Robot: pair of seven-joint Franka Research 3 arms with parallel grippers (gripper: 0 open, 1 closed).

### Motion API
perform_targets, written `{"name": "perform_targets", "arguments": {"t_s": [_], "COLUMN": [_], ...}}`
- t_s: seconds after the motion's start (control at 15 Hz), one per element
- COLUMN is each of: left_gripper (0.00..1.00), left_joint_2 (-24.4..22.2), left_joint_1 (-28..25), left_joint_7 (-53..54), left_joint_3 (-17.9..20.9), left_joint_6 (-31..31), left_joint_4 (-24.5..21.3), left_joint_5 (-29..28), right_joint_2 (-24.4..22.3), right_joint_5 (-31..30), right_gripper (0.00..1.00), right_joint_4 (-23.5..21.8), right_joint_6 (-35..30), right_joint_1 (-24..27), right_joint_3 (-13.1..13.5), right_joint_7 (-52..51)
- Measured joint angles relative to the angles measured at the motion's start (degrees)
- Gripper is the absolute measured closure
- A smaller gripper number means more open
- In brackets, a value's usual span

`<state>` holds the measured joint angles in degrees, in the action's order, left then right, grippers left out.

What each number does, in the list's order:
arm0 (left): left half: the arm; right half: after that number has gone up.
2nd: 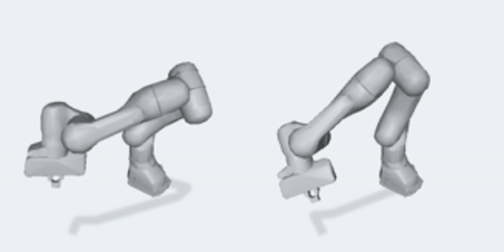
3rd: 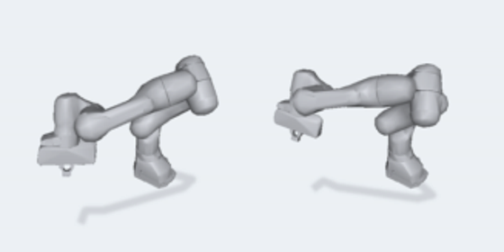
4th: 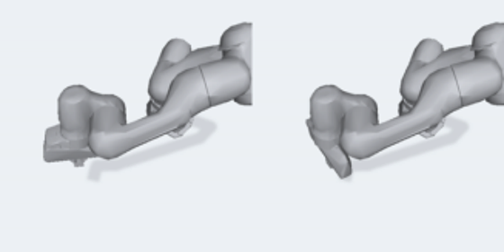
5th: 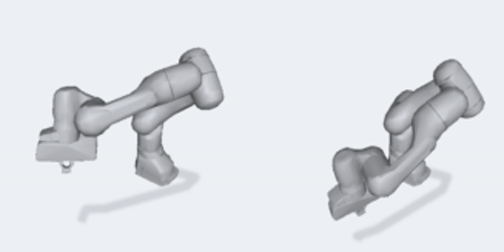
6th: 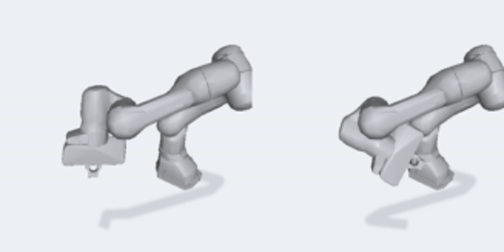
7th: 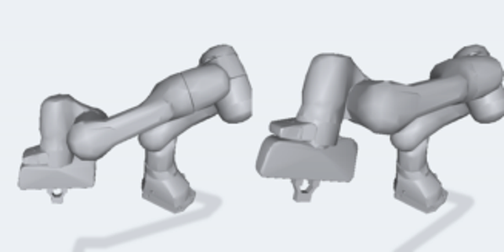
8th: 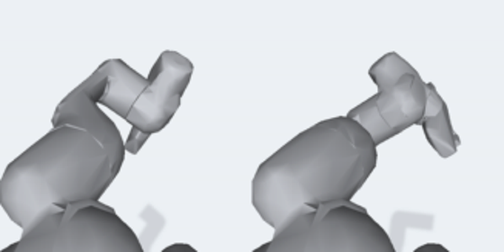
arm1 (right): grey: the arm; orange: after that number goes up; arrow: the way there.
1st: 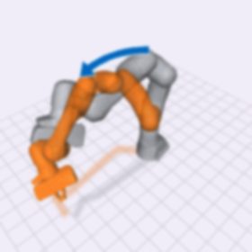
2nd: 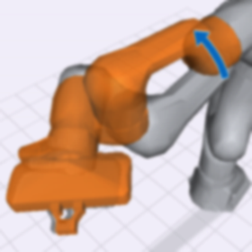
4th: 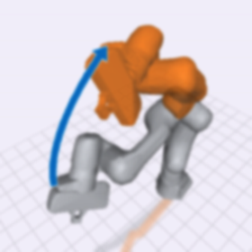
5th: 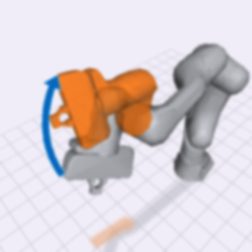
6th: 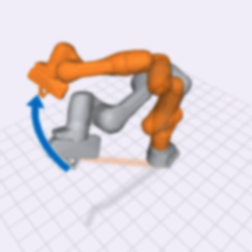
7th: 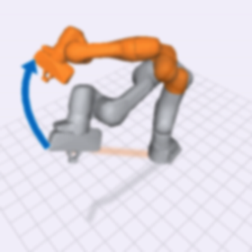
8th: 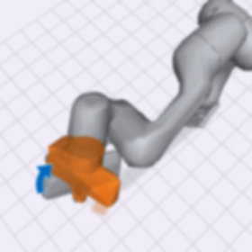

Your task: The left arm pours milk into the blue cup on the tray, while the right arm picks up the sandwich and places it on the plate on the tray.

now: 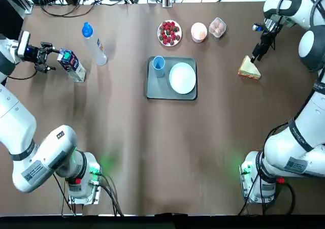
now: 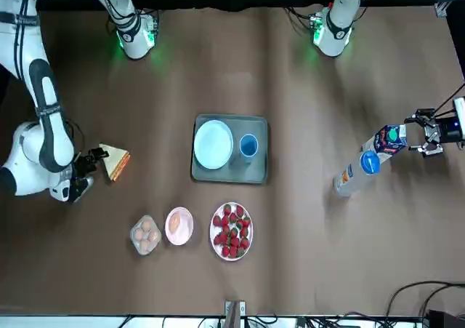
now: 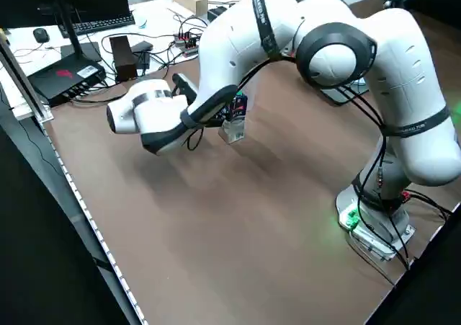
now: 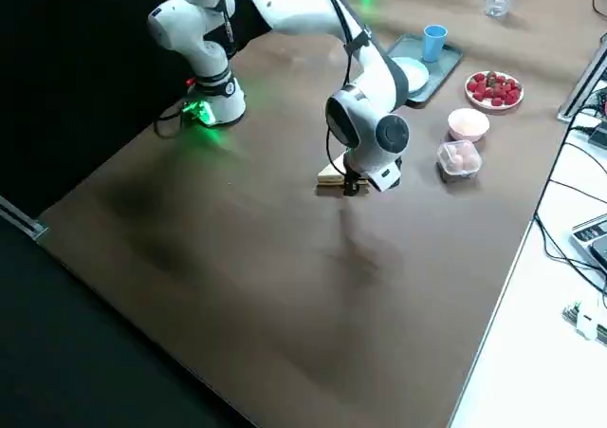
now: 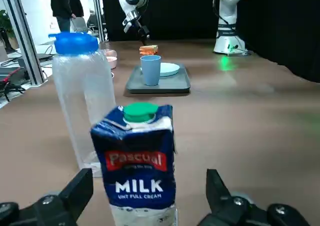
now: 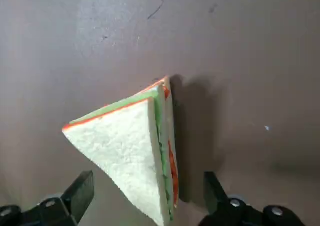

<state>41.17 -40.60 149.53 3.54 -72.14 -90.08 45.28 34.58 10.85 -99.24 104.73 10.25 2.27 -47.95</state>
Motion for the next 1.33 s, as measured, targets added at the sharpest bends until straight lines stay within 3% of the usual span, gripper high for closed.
{"name": "perform_targets", "arguments": {"t_s": [0.4, 0.53, 0.67, 1.0, 1.33], "left_gripper": [0.0, 0.0, 0.0, 0.0, 0.0], "left_joint_2": [4.17, 5.46, 6.09, 7.0, 7.91], "left_joint_1": [0.11, 0.39, 0.56, 0.8, 1.68], "left_joint_7": [0.77, 0.77, 0.77, 0.77, 0.77], "left_joint_3": [-0.04, -0.22, -0.3, -0.34, -0.38], "left_joint_6": [-0.33, -1.27, -1.68, -2.15, -2.39], "left_joint_4": [0.06, 0.11, 0.13, 0.15, 0.17], "left_joint_5": [-0.01, -0.01, 0.05, 4.27, 4.82], "right_joint_2": [2.59, 3.09, 3.11, 3.0, 2.25], "right_joint_5": [0.04, 0.06, 0.21, 0.24, 0.48], "right_gripper": [0.04, 0.14, 0.38, 0.73, 0.76], "right_joint_4": [-0.34, -0.74, -0.71, -0.18, 1.3], "right_joint_6": [-0.42, -0.65, -0.9, -1.09, -2.44], "right_joint_1": [-0.54, -0.57, -0.53, -0.5, -3.54], "right_joint_3": [-0.56, -0.54, -0.52, -0.43, -1.0], "right_joint_7": [-0.03, -0.03, -0.02, 0.03, 6.83]}}
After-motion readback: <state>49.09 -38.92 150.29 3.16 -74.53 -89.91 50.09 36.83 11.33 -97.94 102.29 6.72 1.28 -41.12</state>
